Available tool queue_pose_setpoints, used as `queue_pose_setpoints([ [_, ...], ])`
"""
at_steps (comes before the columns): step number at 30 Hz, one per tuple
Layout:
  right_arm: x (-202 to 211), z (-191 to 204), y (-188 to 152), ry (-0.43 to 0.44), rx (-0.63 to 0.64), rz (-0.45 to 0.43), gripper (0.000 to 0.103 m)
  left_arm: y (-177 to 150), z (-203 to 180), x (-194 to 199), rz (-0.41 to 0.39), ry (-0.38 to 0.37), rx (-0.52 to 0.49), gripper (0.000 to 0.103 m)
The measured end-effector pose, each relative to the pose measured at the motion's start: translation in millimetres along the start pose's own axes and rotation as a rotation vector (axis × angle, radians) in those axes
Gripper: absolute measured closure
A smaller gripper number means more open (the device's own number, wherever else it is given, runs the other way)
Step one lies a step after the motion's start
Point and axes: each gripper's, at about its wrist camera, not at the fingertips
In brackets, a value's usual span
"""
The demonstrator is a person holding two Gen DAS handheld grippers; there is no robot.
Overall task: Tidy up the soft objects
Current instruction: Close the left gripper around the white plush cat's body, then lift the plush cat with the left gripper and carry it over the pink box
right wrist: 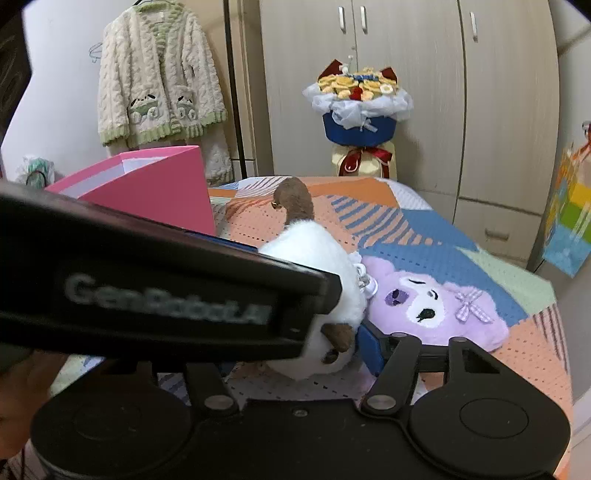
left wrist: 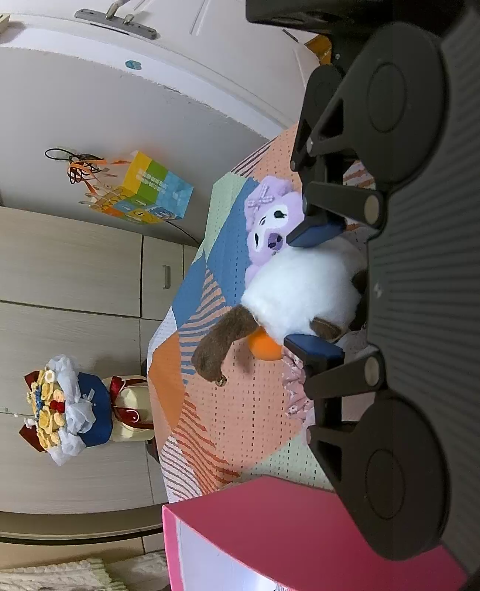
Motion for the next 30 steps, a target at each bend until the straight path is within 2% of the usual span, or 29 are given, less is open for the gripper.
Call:
queue_pose_setpoints([
  [6, 12.5, 6.4, -2.9, -0.027, -0.017, -0.022, 0.040, -3.1, -7.8, 10.3, -0.015, -0.004, -0.038, 0.053],
  [13, 39.0, 9.6, -0.5, -0.043, -0.037, -0.068, 0.040, 0.1, -13.9, 38.6, -0.054, -0.065, -0.061, 0.053],
  [23, 86.2, 23.0, 3.2, -0.093, -0.008, -0.146, 0.040, -6.0, -34.0, 84.4, -0.146, -0.109, -0.123, 0.053],
  [30, 116.4, 34.1, -4.3, -0.113, 0.007, -0.184, 0.040, -17.1, -41.0, 112.4, -0.167, -0.157, -0.167, 0.053],
])
Point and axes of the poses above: each gripper's, at about its wrist camera, not at the fingertips, and x roughly against the way its jaws point, z to its left, y to its top, and after that the axes turned 5 degrees about -y, right-handed
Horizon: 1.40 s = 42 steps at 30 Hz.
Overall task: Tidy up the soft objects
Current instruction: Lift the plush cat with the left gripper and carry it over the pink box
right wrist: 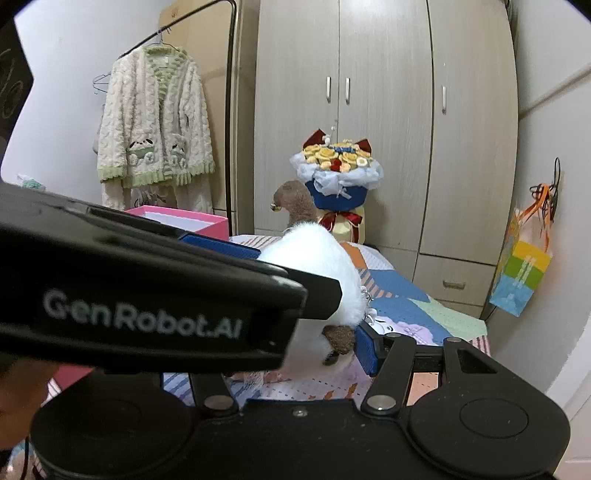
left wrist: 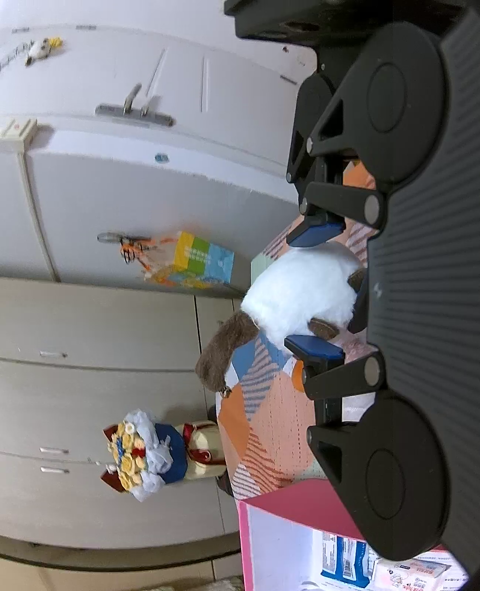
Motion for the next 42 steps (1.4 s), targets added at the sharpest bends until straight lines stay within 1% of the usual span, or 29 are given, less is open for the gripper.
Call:
queue_pose_setpoints([
  [3, 10.7, 0.5, -8.5, 0.012, -0.028, -0.020, 0.040, -4.9, -4.0, 9.7, 0.010, -0.023, -0.042, 0.053],
  [7, 23.7, 5.9, -15.9, 0.018, -0.044, -0.019, 0.040, -9.3, -9.2, 19.4, 0.034, -0.040, -0.063, 0.053],
  [11, 34.9, 14.3, -19.8, 0.029, -0.051, 0.016, 0.040, -17.4, -16.8, 27.5, 0.074, -0.019, -0.085, 0.053],
  [15, 45.8, 22.2, -22.4, 0.039, -0.065, 0.073, 0.040, -24.8, -24.1, 38.7, 0.114, -0.024, -0.098, 0.053],
  [20, 59.7, 30.7, -24.7, 0.072, -0.073, 0.141, 0.040, -26.3, -21.1, 53.8, 0.176, -0.053, -0.066, 0.053],
  [24, 68.3, 36.5, -23.0, 0.117, -0.089, 0.200, 0.040, -28.4, -17.1, 70.1, 0.221, -0.072, -0.033, 0.053],
  [29, 79.7, 53.9, -14.5, 0.154, -0.058, 0.254, 0.040, -26.1, -10.9, 93.0, 0.269, -0.083, 0.001, 0.053],
  [32, 87.7, 64.4, -5.6, 0.191, -0.033, 0.267, 0.040, -22.9, -4.5, 113.5, 0.272, -0.088, 0.020, 0.053],
  [34, 93.7, 73.3, 1.6, 0.218, -0.003, 0.260, 0.040, -21.3, 1.0, 130.0, 0.258, -0.081, 0.036, 0.053],
  [38, 102.7, 95.7, 16.6, 0.282, 0.046, 0.237, 0.040, -19.3, 10.2, 163.6, 0.237, -0.049, 0.040, 0.053],
  [42, 104.7, 118.5, 29.7, 0.355, 0.088, 0.239, 0.040, -17.3, 23.1, 191.0, 0.250, -0.011, 0.054, 0.053],
])
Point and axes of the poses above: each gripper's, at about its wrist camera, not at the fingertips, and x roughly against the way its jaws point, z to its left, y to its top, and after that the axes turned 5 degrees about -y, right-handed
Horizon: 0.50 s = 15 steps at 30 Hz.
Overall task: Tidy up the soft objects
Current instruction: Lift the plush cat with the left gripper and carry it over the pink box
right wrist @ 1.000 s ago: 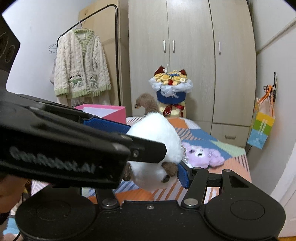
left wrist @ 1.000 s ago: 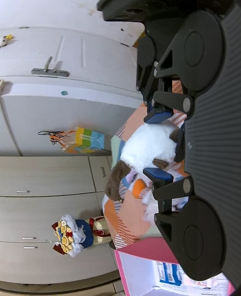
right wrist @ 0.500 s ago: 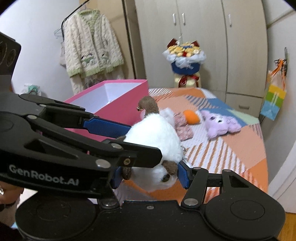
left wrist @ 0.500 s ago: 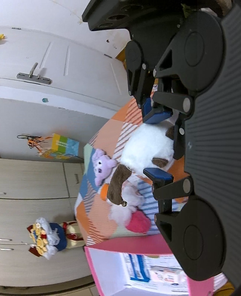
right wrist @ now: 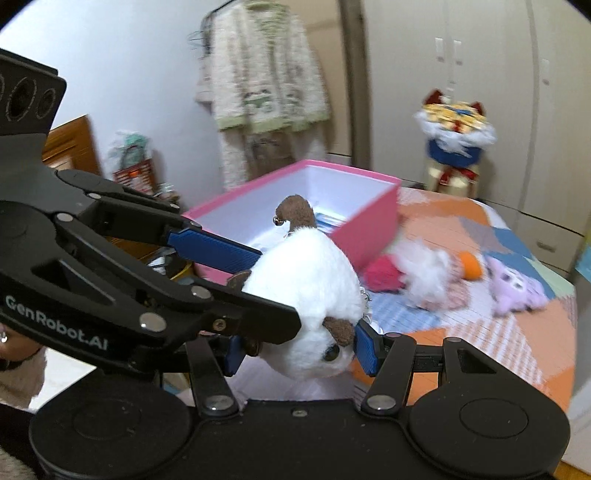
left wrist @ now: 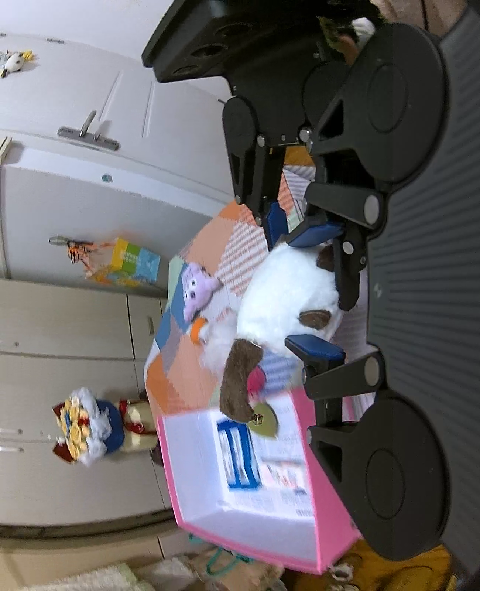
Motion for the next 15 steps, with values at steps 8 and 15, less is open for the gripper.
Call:
queue_pose_setpoints([
  [8, -25.5, 29.3, 36.9, 0.100, 0.057, -0.029, 0.040, 4.8, 43.8, 31.2, -0.047, 0.090, 0.057, 0.053],
  [15, -67.1, 15.2, 70.3, 0.144, 0.020, -0.089, 0.040, 29.1, 91.1, 20.1, -0.111, 0.131, 0.059, 0.053],
])
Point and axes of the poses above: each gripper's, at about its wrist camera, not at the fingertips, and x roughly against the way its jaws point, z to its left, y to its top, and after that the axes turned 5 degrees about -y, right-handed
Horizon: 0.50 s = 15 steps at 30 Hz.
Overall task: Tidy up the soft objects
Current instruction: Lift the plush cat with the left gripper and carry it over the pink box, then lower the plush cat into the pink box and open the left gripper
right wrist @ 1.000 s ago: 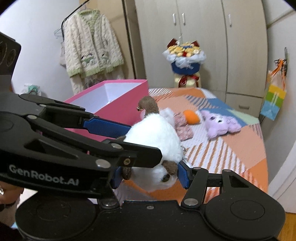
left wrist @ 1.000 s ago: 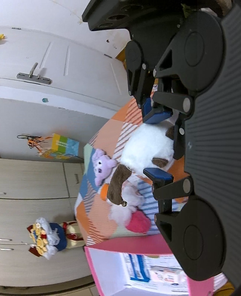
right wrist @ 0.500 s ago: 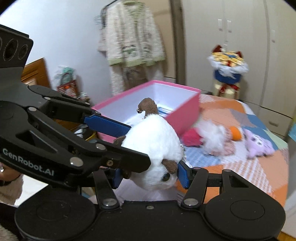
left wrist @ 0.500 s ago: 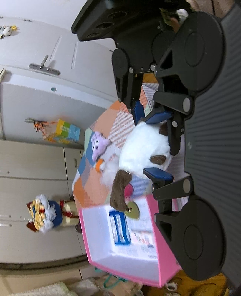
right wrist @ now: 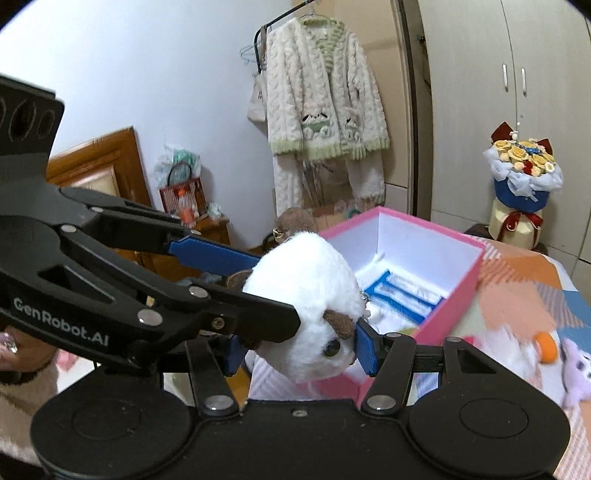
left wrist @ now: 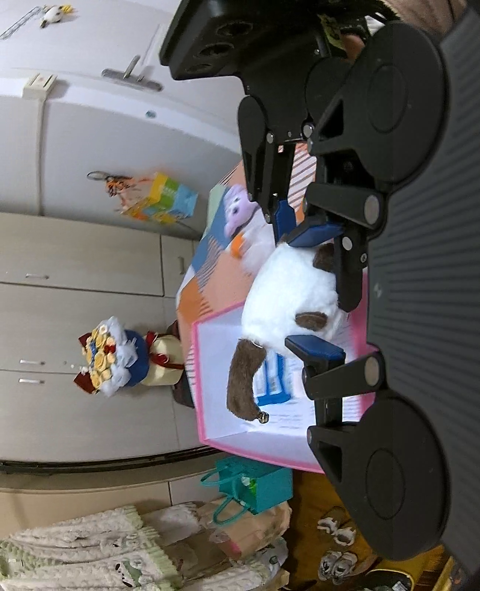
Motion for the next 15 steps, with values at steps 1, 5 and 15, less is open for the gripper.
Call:
queue_pose_setpoints([
  [1, -7.8, -6.2, 4.2, 0.007, -0.015, -0.003, 0.040, 3.7, 6.1, -5.0, -0.002, -0.002, 0.004, 0.053],
  [5, -38.9, -25.4, 20.6, 0.018, -0.052, 0.013, 0.040, 20.1, 37.5, -31.6, -0.008, -0.012, 0.040, 0.053],
  [15, -137.4, -76.1, 65.6, 0.049, -0.068, 0.166, 0.039, 52.9, 117.9, -112.0, 0.067, -0.009, 0.179, 0.053],
])
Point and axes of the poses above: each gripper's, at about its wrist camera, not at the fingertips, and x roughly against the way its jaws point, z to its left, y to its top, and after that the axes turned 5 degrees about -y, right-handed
